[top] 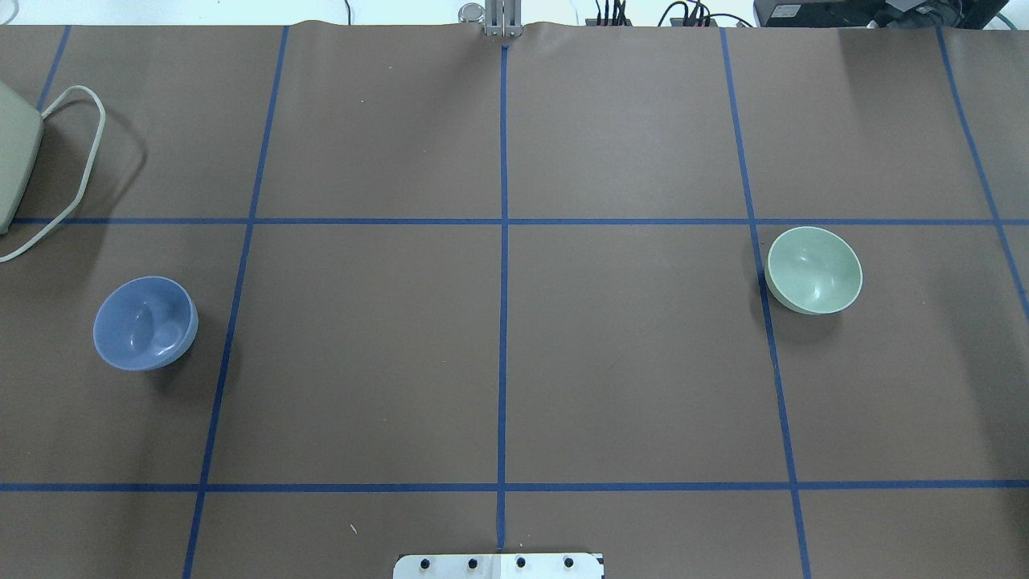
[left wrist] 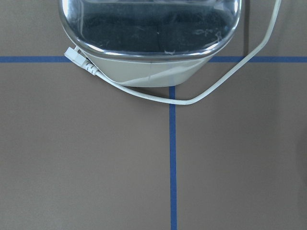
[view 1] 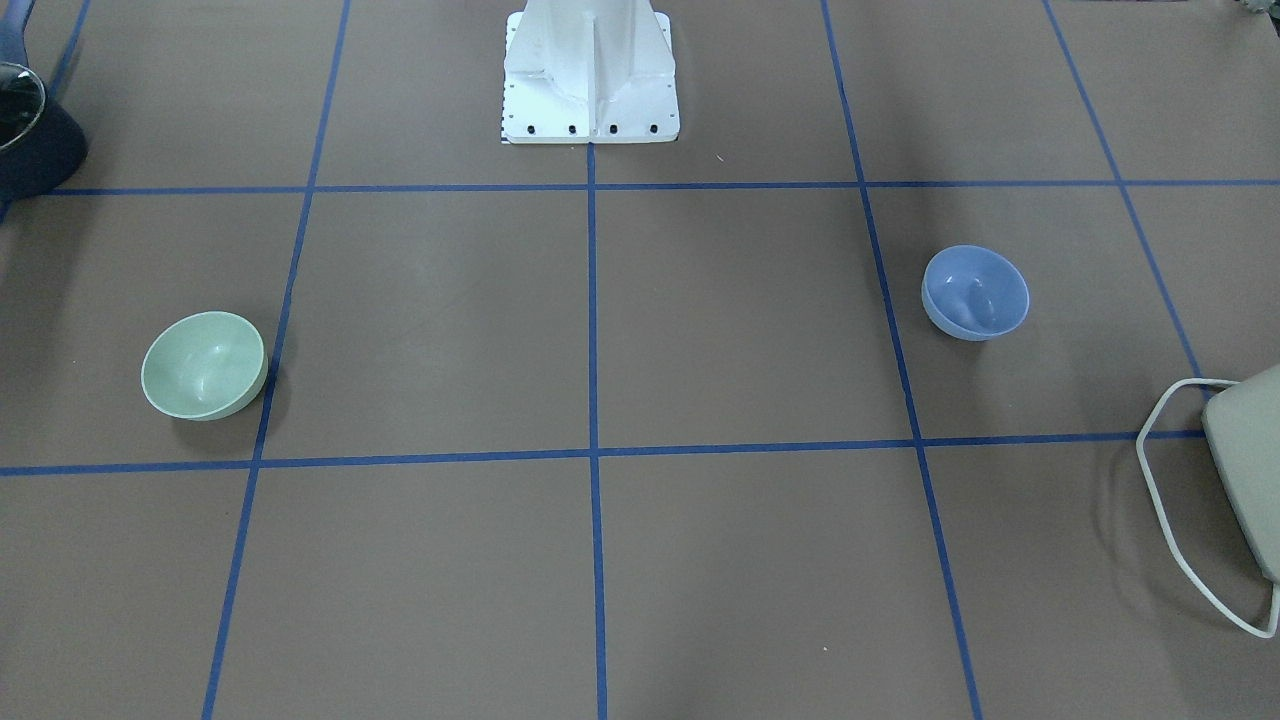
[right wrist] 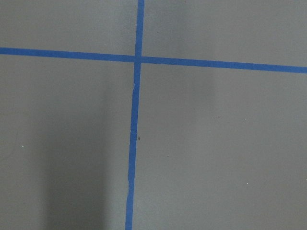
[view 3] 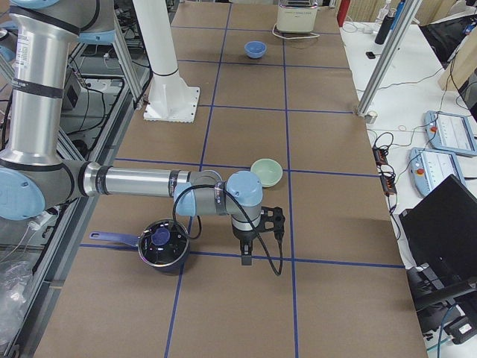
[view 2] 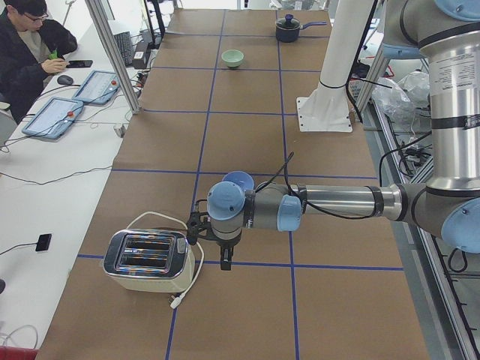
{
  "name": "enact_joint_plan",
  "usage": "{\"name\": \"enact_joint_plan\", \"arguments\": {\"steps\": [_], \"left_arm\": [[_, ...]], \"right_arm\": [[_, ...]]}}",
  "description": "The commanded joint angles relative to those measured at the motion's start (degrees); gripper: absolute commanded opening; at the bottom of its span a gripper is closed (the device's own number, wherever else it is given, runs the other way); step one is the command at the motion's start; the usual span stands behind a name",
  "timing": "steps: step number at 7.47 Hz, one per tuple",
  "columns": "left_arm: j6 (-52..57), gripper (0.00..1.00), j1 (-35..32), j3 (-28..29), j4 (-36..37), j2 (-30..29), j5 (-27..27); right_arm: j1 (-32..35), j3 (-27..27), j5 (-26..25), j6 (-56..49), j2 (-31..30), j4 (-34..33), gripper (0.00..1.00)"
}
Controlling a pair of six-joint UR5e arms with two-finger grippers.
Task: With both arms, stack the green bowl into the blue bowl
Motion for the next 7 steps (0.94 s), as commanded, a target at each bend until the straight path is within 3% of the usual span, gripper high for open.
{"name": "enact_joint_plan", "arguments": {"steps": [1, 4, 6, 7], "left_arm": [[0.0, 0.98, 0.0, -0.3, 0.0, 0.0, 0.0], [0.0, 0.98, 0.0, -3.0, -0.1, 0.0, -0.1], [-0.4, 0.98, 0.0, -3.6, -3.1, -2.0, -0.5], [-0.4, 0.98, 0.0, -3.3, -8.9, -2.1, -0.7]], "right_arm": [[0.0, -0.1, 0.0, 0.0, 0.0, 0.1, 1.0], [0.0, 0.3, -0.1, 0.1, 0.1, 1.1, 1.0], [0.0, -2.7, 0.1, 0.8, 0.0, 15.1, 1.0], [-0.1, -2.6, 0.0, 0.8, 0.2, 17.9, 1.0]]}}
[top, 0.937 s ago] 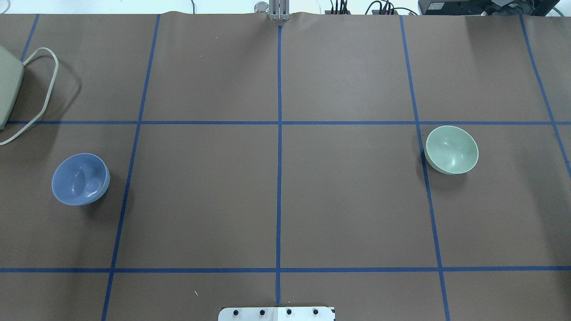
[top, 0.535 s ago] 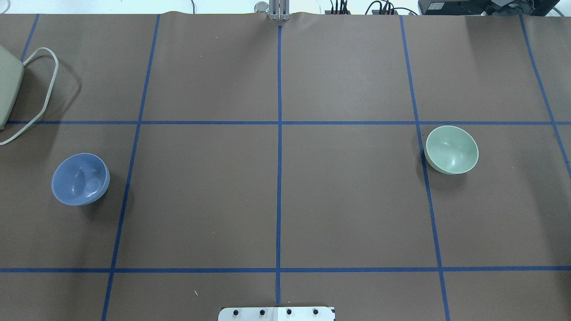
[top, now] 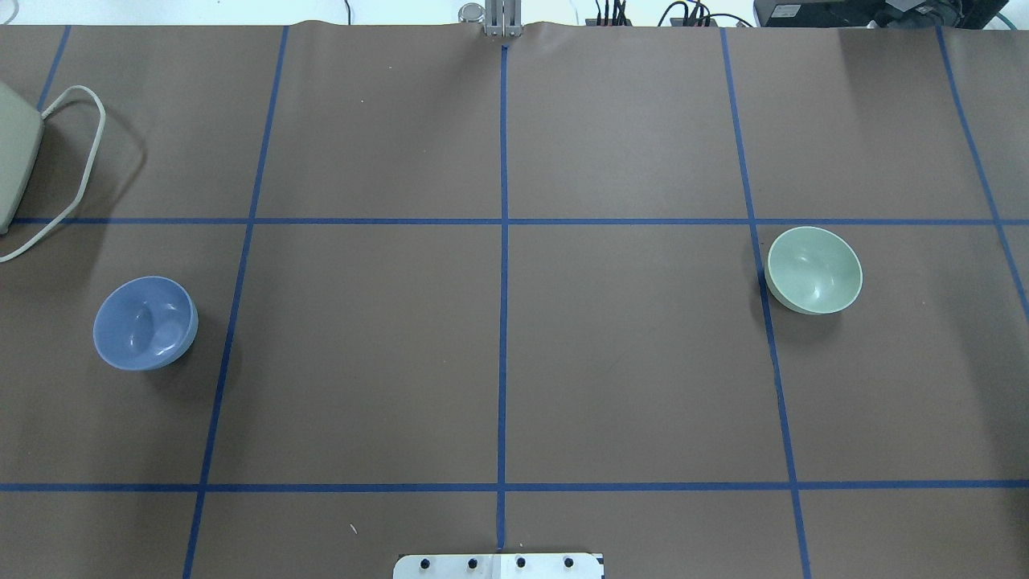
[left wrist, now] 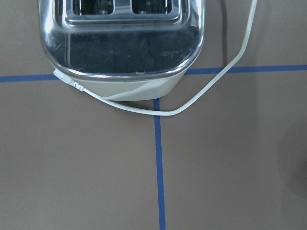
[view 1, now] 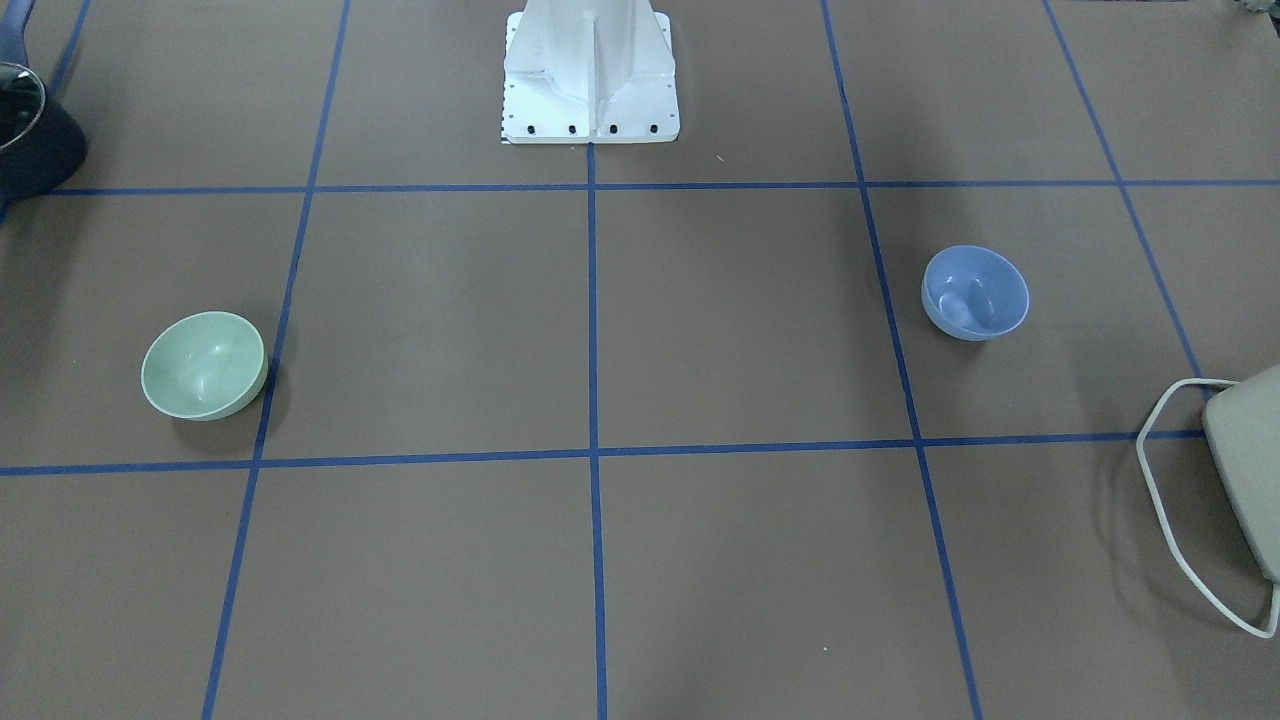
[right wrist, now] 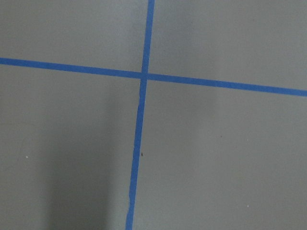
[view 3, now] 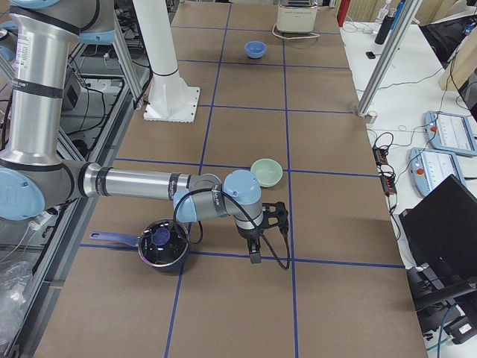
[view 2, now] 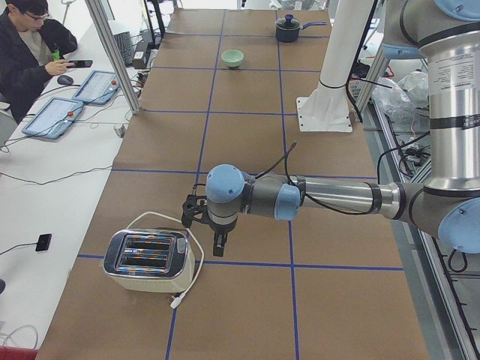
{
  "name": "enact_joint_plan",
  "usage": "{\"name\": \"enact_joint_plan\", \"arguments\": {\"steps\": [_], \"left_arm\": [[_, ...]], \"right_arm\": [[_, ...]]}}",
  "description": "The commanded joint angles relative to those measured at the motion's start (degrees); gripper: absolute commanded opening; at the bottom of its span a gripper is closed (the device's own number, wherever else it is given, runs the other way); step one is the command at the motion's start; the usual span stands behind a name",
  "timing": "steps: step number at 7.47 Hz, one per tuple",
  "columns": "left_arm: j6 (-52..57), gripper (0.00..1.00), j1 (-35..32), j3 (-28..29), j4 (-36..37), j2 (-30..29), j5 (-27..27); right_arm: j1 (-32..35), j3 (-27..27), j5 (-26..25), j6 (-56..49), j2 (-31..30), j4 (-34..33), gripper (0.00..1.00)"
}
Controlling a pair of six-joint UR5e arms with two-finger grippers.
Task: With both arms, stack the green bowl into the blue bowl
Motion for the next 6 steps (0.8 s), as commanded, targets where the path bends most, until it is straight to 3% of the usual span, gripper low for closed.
{"name": "enact_joint_plan", "arguments": {"steps": [1, 2, 4, 5, 6], "left_arm": [[0.0, 0.98, 0.0, 1.2, -13.5, -1.1, 0.3], [-0.3, 0.98, 0.0, 3.2, -18.8, -2.6, -0.3], [0.2, 0.98, 0.0, 3.8, -25.2, -1.8, -0.2], [-2.7, 0.98, 0.5, 3.7, -29.8, -0.7, -0.3], [-9.1, 0.98, 5.4, 3.4, -30.3, -1.2, -0.3]], "right_arm": [[-1.5, -0.5, 0.6, 0.4, 0.3, 7.0, 1.0], [-3.0, -0.4, 1.0, 0.6, 2.5, 7.2, 1.0], [-4.1, 1.0, 8.3, 10.2, 4.5, 7.8, 1.0], [-6.7, 3.4, 7.9, 16.4, 4.5, 8.5, 1.0], [-10.0, 5.4, 5.5, 20.2, 4.5, 8.5, 1.0]]}}
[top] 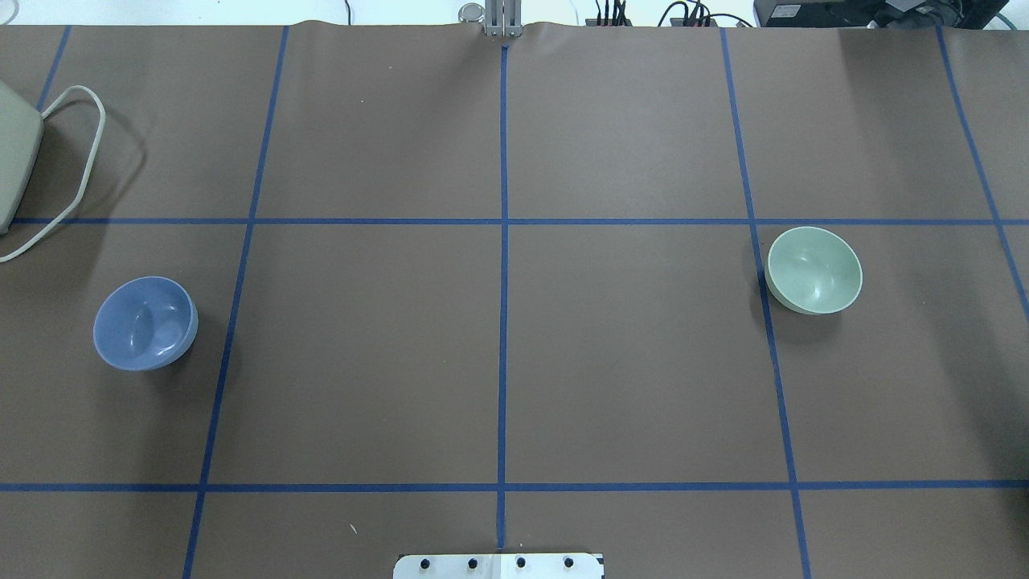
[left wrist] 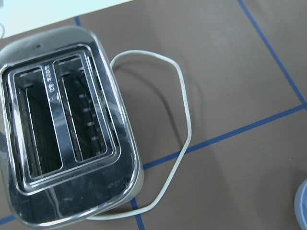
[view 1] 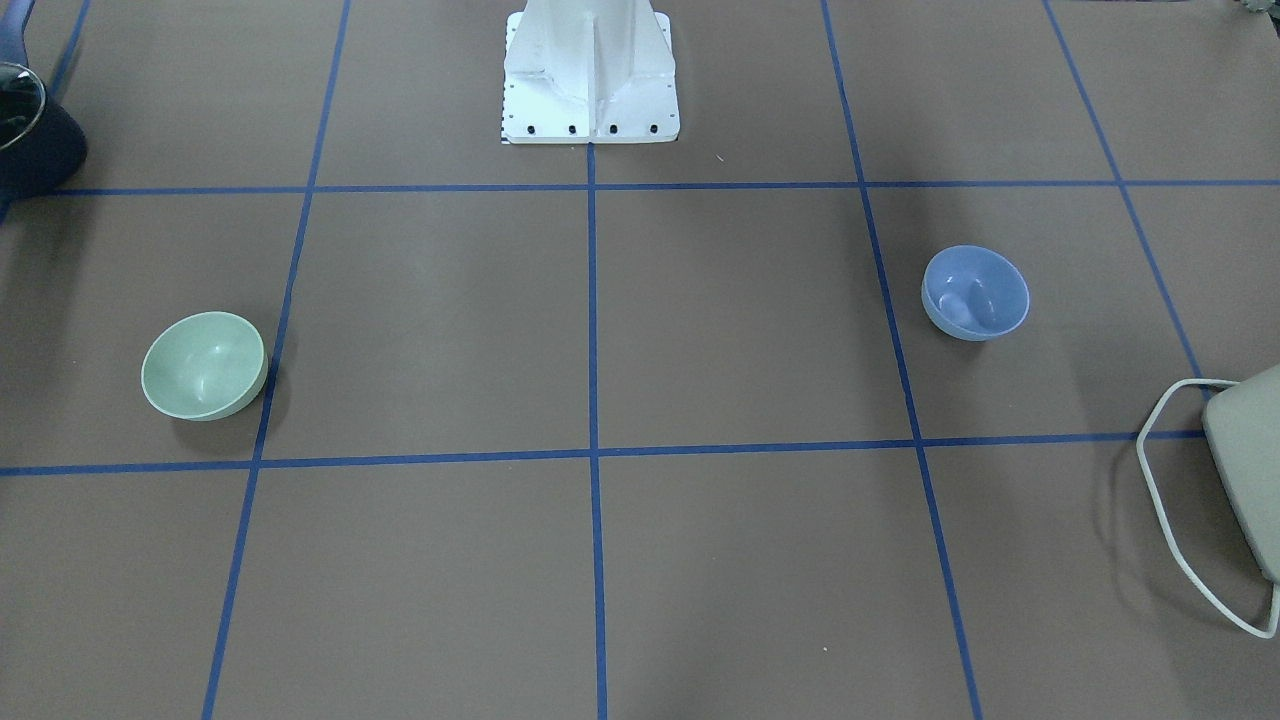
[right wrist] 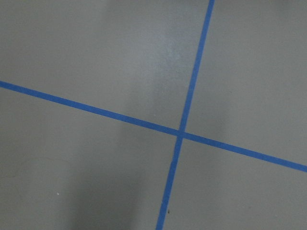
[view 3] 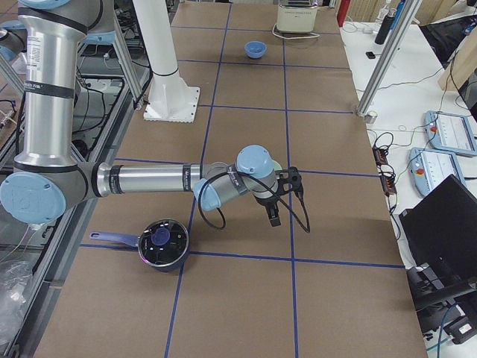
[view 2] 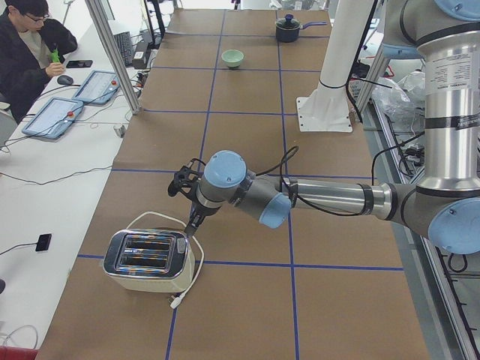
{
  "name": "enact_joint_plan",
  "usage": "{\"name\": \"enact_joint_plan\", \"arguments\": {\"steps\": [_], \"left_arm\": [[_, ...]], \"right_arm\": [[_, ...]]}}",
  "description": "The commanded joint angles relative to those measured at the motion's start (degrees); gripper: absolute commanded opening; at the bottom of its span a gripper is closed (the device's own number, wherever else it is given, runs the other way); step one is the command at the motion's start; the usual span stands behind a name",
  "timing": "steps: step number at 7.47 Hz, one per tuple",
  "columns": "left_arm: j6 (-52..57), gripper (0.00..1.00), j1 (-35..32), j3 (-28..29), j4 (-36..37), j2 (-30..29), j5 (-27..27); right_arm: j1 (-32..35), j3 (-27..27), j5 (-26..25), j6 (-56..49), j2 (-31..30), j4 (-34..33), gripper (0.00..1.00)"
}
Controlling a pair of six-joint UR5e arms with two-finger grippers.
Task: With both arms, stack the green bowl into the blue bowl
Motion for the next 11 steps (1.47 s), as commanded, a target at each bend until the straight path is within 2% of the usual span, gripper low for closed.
{"name": "enact_joint_plan", "arguments": {"steps": [1, 2, 3, 4, 6, 7, 8, 9, 11], "left_arm": [[-12.5, 0.98, 8.5, -0.2, -4.1, 0.3, 0.5], [-17.3, 0.98, 12.6, 0.0, -4.3, 1.3, 1.2], [-21.0, 0.98, 15.9, -0.1, -5.2, 2.8, 3.4], [-27.8, 0.98, 22.2, 0.0, -7.0, 2.9, 7.6], [-41.4, 0.98, 35.0, 0.3, -14.9, 3.0, 18.0], [-43.5, 0.93, 38.6, 0.3, -15.6, 2.9, 21.1], [-43.4, 0.61, 39.4, 0.6, -15.7, 2.9, 21.6], [-43.3, 0.24, 39.6, 0.8, -15.7, 2.9, 21.6], [-43.3, 0.0, 40.7, 1.1, -15.7, 2.3, 21.6]], "right_arm": [[-7.9, 4.6, -5.7, 11.4, 0.2, 0.3, 1.0], [-12.4, 5.8, -10.3, 17.4, 0.2, 0.3, 1.0], [-14.8, 6.7, -11.3, 19.8, 0.1, 0.3, 1.0], [-15.4, 6.9, -11.5, 20.0, -0.2, 0.4, 1.0], [-15.5, 6.9, -11.5, 20.0, -0.8, 1.6, 1.0], [-15.5, 6.9, -11.5, 20.0, -0.8, 1.6, 1.0], [-15.5, 6.9, -11.6, 19.9, -0.8, 1.6, 1.0], [-15.5, 6.9, -11.6, 20.0, -0.8, 1.6, 1.0], [-15.5, 6.9, -11.6, 20.0, -0.8, 1.6, 1.0]]}}
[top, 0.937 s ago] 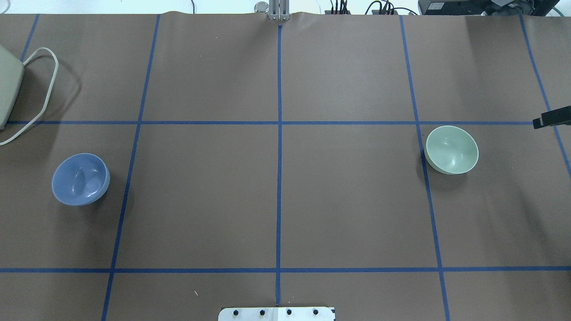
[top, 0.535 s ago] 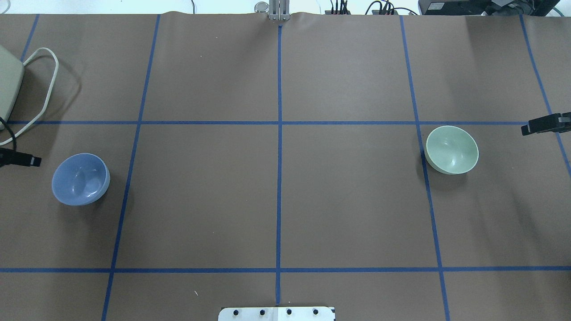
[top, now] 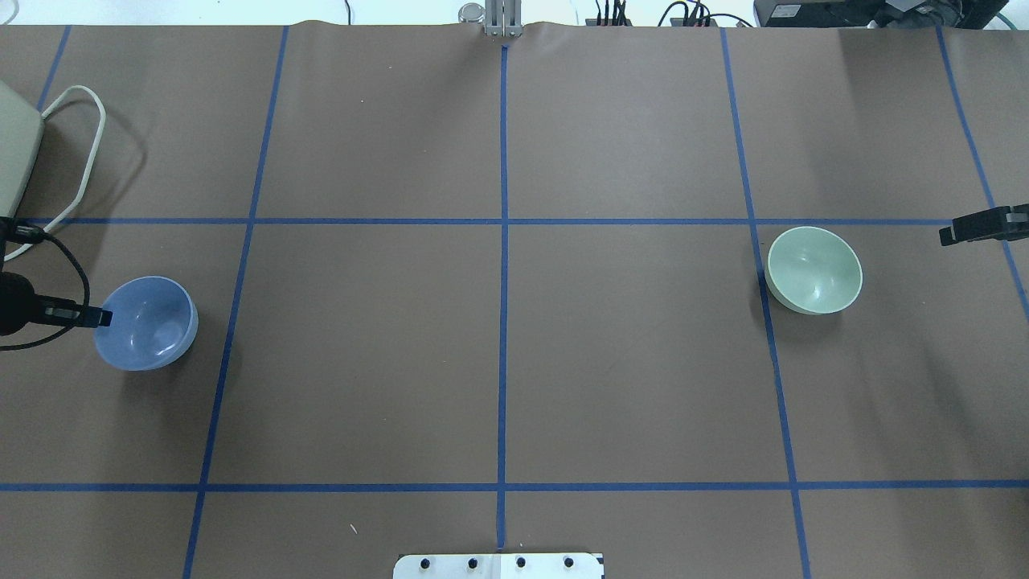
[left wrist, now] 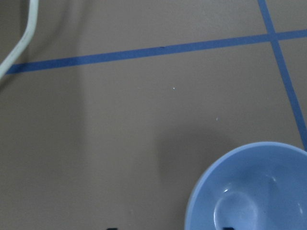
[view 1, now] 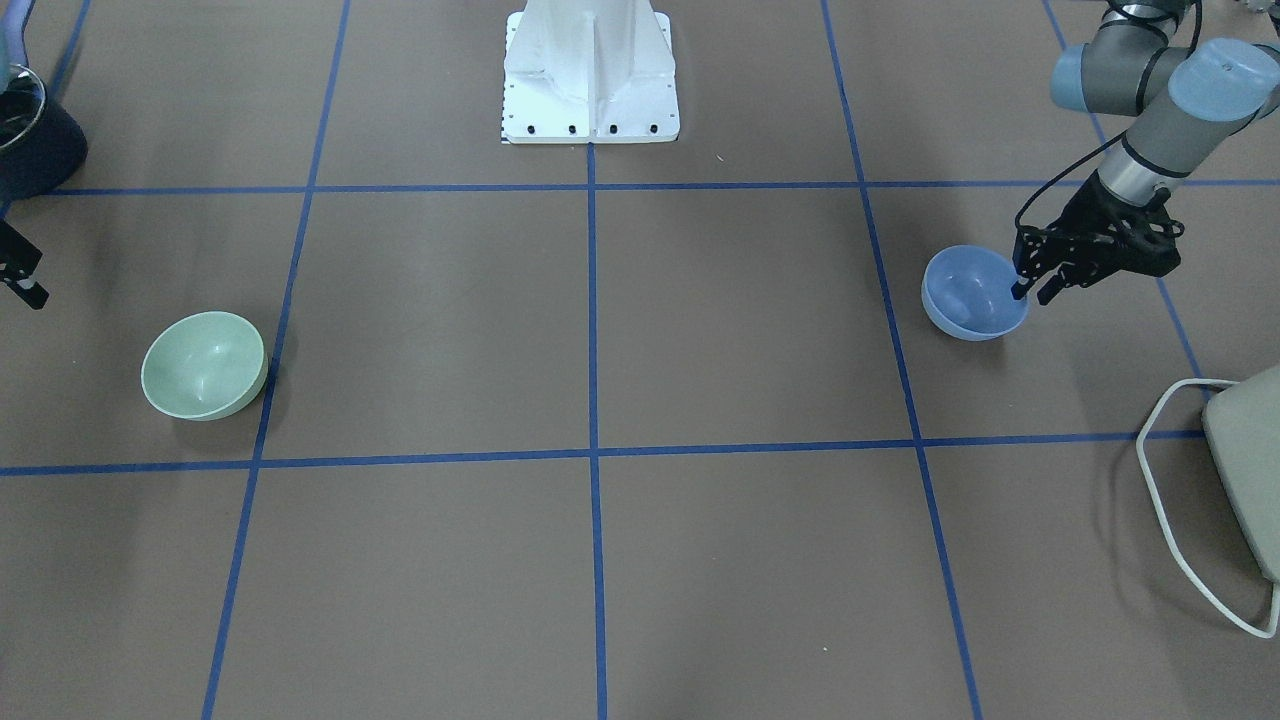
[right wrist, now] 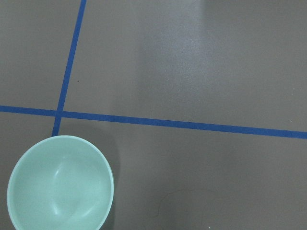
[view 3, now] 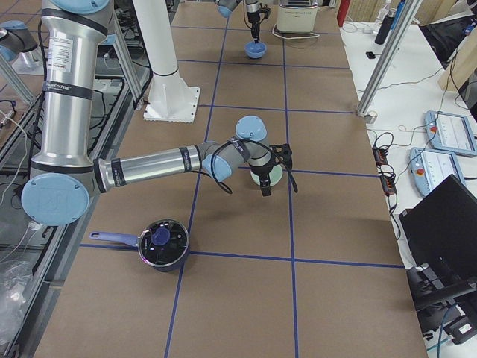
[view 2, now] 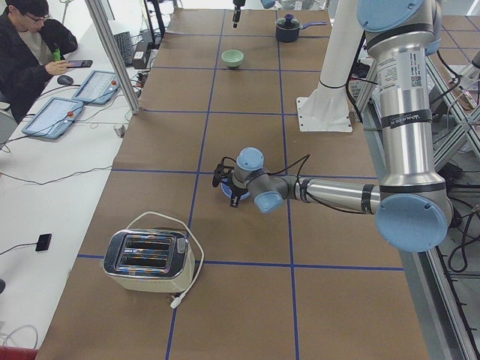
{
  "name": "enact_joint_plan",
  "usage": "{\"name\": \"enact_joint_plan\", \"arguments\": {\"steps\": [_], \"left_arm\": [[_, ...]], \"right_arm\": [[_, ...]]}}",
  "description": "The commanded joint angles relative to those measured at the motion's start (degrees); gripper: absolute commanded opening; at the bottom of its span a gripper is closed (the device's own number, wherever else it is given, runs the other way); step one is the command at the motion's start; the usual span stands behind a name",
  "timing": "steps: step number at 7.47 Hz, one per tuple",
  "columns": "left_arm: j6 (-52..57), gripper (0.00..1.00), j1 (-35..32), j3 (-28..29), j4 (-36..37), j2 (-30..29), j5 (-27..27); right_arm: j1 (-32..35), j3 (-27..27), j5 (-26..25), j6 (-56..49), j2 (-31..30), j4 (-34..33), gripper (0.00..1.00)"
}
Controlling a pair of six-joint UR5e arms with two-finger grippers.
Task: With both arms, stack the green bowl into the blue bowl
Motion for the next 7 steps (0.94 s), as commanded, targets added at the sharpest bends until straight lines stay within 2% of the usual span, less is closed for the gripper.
{"name": "enact_joint_plan", "arguments": {"steps": [1, 2, 4, 5, 7], "left_arm": [[-0.1, 0.0, 0.6, 0.0, 0.0, -0.6, 0.0], [-0.3, 0.0, 0.6, -0.9, -0.1, -0.7, -0.3], [-1.6, 0.0, 0.5, -7.7, 2.1, -1.0, -4.0], [-5.4, 0.0, 0.5, -10.9, 8.0, -4.5, -4.4], [-9.6, 0.0, 1.4, -11.4, 20.6, -17.2, -4.0]], "right_arm": [[0.0, 0.0, 0.0, 0.0, 0.0, 0.0, 1.0], [0.0, 0.0, 0.0, 0.0, 0.1, 0.0, 1.0], [0.0, 0.0, 0.0, 0.0, 0.2, 0.0, 1.0], [0.0, 0.0, 0.0, 0.0, 0.3, 0.0, 1.0], [-0.1, 0.0, 0.0, 0.0, 0.4, 0.0, 1.0]]}}
